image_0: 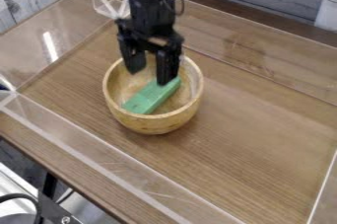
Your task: Put the green block in the brown bowl
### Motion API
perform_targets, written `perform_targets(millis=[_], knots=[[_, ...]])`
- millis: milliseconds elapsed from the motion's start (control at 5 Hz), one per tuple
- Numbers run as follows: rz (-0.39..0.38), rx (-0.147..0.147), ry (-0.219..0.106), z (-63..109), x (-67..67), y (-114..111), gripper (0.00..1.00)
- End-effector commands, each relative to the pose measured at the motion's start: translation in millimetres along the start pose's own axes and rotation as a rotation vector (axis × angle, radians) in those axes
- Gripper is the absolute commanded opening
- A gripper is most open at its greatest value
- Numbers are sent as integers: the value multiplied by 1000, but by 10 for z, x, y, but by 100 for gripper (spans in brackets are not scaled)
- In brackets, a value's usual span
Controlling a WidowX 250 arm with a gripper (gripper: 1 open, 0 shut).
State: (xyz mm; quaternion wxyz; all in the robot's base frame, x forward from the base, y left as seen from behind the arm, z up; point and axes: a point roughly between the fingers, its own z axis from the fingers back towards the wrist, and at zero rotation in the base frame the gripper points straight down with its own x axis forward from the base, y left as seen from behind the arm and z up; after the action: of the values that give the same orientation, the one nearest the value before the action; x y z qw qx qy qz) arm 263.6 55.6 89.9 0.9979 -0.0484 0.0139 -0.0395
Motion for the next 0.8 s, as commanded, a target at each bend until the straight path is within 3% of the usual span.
perform_targets(millis=[0,600], knots=[[-11,23,-104,429,126,-70,100],[-80,12,-103,394,285,-440,100]])
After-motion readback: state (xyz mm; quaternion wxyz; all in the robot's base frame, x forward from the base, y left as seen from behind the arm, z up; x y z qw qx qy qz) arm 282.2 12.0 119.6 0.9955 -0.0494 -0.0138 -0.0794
